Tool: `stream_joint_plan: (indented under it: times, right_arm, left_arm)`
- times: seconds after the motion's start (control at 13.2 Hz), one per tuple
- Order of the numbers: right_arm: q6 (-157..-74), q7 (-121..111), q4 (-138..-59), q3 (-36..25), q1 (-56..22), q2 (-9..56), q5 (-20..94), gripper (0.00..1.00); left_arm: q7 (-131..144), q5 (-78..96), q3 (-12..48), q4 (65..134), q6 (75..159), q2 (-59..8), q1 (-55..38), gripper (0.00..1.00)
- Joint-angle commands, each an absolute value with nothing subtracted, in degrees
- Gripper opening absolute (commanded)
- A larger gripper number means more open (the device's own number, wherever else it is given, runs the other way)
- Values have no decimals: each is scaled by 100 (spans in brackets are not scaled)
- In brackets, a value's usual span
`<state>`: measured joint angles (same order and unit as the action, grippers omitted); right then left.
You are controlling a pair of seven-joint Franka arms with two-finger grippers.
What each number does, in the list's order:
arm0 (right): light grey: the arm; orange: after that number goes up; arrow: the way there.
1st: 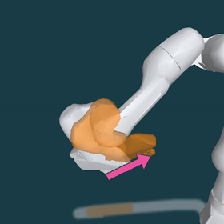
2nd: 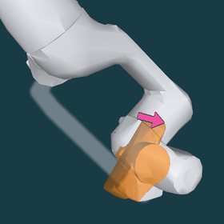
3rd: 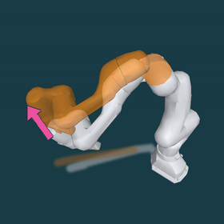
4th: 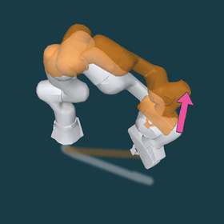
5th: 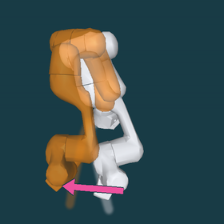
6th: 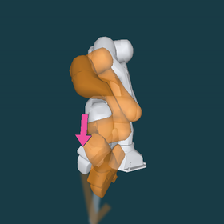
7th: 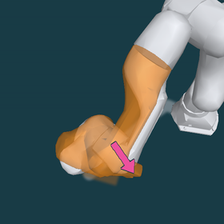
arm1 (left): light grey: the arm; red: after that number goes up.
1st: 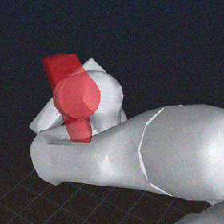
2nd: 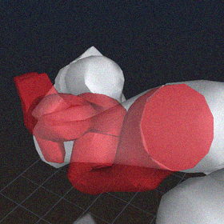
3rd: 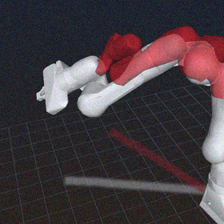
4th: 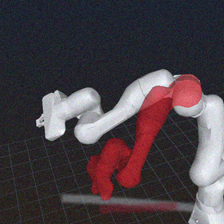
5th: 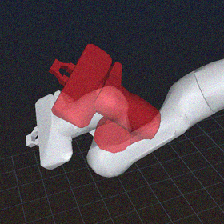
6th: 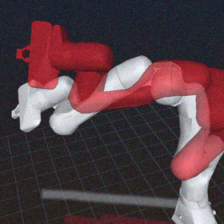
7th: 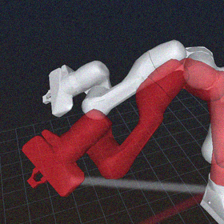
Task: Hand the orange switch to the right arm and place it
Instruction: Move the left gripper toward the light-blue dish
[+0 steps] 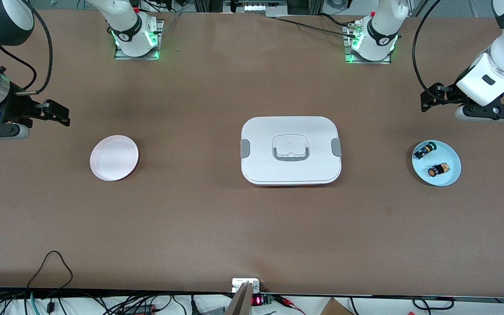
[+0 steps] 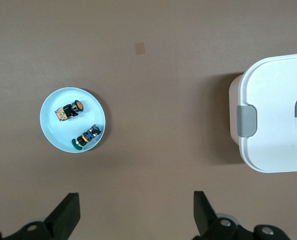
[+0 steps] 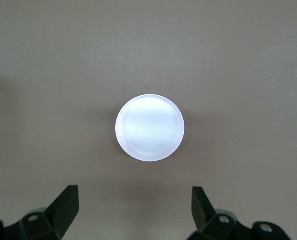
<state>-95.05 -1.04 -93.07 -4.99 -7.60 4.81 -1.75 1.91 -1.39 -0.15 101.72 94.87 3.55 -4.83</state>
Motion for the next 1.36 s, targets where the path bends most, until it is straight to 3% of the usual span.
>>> stream_joint_plan:
  times: [0.0,0.83,1.29]
  right_arm:
    - [-9387,-193,-9193,-501,-738,492,-88,100]
    - [-9413,-211,-9202,-501,-747,518,-88,100]
    - [-9387,-228,-9193,-501,-738,501,-79,100]
  left_arm:
    - [202,-246,-9,10248,9439,475,-492,100]
    - [264,-264,-18,10239,9265,404,-492,100]
    - [211,-281,-35,9765,8719,-105,-483,100]
